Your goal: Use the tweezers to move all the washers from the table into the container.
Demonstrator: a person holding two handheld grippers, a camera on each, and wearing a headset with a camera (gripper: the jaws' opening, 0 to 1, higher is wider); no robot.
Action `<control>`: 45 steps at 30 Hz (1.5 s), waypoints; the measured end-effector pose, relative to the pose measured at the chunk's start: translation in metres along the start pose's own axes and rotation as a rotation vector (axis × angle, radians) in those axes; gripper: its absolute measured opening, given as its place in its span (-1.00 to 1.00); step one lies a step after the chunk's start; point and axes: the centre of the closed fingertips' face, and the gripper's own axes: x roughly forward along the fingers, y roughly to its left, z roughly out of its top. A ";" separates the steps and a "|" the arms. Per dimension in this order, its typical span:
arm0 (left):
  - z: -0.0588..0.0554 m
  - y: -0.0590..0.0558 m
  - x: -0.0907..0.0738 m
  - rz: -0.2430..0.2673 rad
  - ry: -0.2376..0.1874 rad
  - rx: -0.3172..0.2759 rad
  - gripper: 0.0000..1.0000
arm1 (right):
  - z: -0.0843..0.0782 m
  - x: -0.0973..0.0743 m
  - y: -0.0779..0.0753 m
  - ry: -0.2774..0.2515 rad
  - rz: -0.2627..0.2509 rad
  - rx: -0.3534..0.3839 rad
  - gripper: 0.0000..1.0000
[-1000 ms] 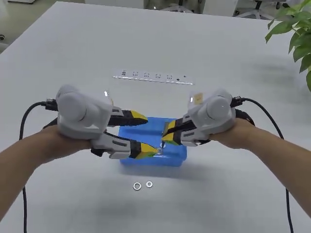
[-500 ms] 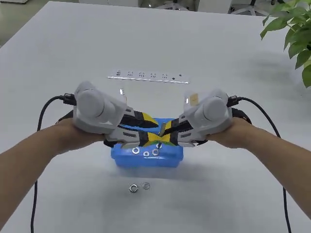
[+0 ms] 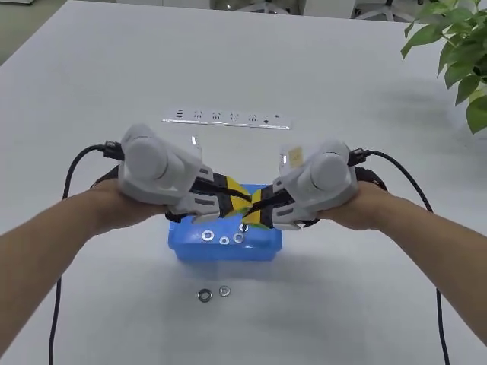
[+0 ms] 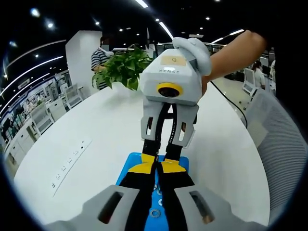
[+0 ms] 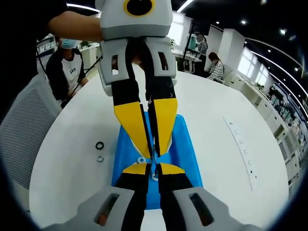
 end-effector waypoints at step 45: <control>0.022 -0.005 -0.025 0.008 -0.008 -0.004 -0.89 | 0.012 -0.048 0.005 -0.041 -0.089 0.097 -0.35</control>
